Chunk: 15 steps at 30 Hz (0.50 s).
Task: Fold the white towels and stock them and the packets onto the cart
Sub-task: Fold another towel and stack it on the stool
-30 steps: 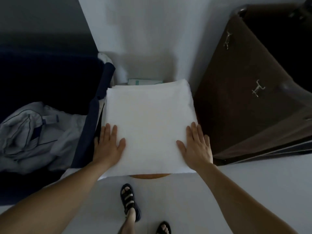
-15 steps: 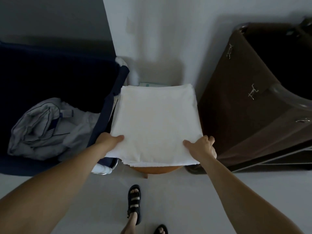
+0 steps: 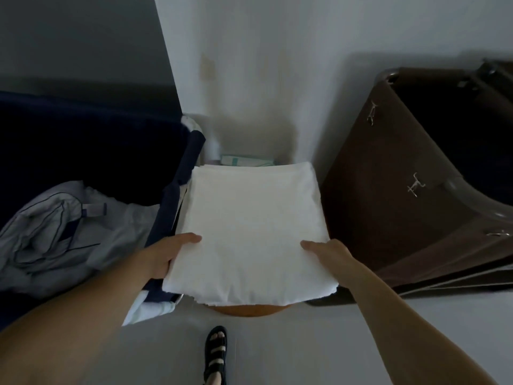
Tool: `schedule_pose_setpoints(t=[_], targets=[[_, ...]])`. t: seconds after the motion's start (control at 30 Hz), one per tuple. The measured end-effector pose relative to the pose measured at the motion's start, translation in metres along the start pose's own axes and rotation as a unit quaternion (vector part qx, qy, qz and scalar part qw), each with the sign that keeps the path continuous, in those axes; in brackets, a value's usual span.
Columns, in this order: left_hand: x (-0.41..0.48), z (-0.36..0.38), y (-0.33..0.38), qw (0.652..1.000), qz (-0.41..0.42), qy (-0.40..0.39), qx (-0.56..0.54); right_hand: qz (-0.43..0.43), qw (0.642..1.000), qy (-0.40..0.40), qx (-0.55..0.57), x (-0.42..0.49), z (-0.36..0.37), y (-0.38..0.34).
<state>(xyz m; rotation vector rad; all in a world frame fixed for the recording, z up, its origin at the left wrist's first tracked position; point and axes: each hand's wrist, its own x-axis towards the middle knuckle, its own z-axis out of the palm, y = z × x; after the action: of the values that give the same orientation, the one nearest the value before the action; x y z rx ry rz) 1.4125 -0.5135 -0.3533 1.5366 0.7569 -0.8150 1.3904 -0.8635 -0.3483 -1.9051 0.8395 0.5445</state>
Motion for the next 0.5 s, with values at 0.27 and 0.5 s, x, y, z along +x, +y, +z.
schedule_pose_setpoints(t=[0.27,0.5], targets=[[0.016,0.013,0.023,0.999,0.002,0.017,-0.036,0.006,0.993,-0.015,0.115,0.035,0.005,-0.021],[0.011,0.0,0.079,0.996,0.084,0.027,0.001,-0.095,0.985,-0.019,0.142,0.015,-0.013,-0.081]])
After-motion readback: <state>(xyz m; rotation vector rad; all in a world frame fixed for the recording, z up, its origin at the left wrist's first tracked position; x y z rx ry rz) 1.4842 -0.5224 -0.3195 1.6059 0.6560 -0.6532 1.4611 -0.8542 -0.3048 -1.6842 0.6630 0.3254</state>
